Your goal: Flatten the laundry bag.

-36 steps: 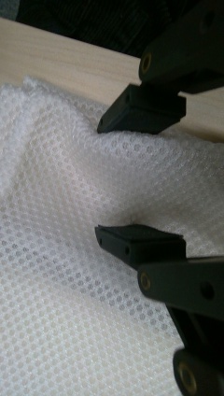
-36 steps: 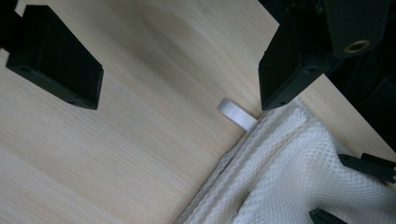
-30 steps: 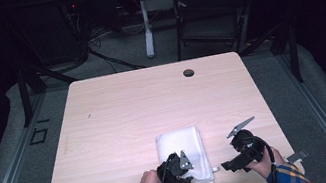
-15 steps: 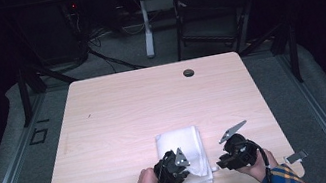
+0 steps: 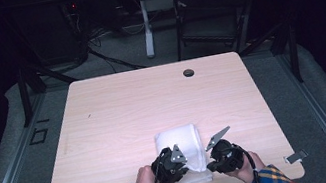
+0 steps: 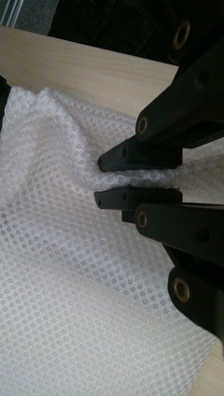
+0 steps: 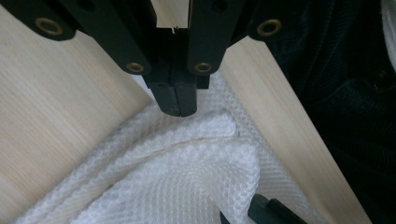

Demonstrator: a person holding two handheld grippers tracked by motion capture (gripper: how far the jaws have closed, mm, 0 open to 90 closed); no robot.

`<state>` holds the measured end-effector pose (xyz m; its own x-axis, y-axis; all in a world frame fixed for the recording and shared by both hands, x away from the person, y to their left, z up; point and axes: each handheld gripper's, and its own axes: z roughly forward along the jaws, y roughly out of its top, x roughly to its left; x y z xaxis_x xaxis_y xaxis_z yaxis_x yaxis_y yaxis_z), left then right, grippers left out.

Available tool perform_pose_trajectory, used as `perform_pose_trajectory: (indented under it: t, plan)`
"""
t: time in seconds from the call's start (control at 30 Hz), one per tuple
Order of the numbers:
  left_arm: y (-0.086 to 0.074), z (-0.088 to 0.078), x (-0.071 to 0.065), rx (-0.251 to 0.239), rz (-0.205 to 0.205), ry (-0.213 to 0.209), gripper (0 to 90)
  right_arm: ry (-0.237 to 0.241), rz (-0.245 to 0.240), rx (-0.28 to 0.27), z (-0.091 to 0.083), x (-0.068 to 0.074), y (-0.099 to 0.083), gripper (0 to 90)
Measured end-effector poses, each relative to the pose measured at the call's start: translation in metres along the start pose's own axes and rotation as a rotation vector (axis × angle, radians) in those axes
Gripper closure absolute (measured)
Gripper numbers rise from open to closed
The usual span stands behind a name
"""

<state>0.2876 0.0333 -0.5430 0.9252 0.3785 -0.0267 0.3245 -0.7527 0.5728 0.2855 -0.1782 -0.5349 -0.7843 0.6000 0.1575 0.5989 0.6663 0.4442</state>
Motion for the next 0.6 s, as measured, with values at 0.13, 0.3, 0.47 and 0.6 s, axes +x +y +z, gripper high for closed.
perform_pose_trajectory:
  t: [0.13, 0.3, 0.47, 0.6]
  plan:
    - [0.000, -0.003, 0.003, -0.009, 0.005, 0.002, 82.5, -0.016, -0.010, 0.001, 0.009, -0.001, 0.006, 90.0]
    - [0.000, -0.008, 0.010, -0.027, -0.017, -0.006, 82.3, -0.002, 0.004, -0.007, 0.019, -0.007, 0.010, 90.0]
    - [0.000, -0.013, 0.012, -0.038, -0.029, -0.003, 81.8, 0.015, 0.030, -0.008, 0.031, -0.006, 0.012, 90.0]
    - [-0.001, -0.016, 0.013, -0.039, -0.041, 0.007, 81.5, 0.012, 0.026, 0.010, 0.029, -0.008, 0.012, 90.0]
